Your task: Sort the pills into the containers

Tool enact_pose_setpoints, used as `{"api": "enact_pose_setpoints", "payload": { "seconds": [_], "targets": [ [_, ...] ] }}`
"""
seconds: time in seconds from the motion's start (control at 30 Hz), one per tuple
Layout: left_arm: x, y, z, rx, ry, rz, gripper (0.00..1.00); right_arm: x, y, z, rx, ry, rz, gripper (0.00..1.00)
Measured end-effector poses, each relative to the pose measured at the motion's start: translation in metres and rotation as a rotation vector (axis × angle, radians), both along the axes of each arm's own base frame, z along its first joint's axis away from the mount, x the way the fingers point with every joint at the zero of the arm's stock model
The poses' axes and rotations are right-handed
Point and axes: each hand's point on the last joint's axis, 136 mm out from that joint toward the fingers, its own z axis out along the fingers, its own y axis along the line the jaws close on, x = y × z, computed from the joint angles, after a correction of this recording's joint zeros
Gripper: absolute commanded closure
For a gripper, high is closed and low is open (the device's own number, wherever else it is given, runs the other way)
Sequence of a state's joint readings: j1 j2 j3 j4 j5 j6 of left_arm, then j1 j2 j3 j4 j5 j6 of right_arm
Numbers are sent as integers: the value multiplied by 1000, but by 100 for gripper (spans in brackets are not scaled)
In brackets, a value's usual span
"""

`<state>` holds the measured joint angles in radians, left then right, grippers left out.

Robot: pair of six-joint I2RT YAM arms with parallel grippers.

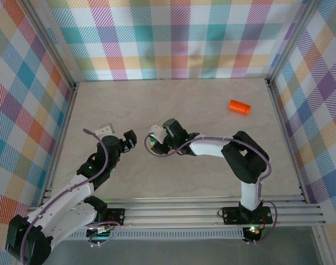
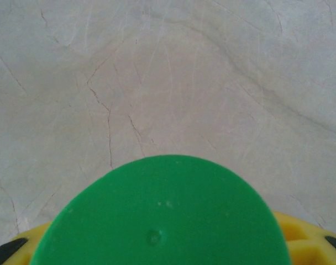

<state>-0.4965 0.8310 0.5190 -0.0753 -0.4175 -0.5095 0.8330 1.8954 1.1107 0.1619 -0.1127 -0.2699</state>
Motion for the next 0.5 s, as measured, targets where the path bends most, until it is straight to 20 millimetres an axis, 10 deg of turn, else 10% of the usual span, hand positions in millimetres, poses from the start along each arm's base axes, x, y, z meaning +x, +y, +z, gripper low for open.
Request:
{"api": "enact_pose_setpoints", "payload": {
  "seconds": [0.2,0.5],
  "targets": [
    [-2,-5,-8,-26,50,-52,4,-2,5,5,36,34,-6,24],
    [-6,-27,-20,-92,112,-170,14,-14,-4,34,102,98,-7,25]
  ]
}}
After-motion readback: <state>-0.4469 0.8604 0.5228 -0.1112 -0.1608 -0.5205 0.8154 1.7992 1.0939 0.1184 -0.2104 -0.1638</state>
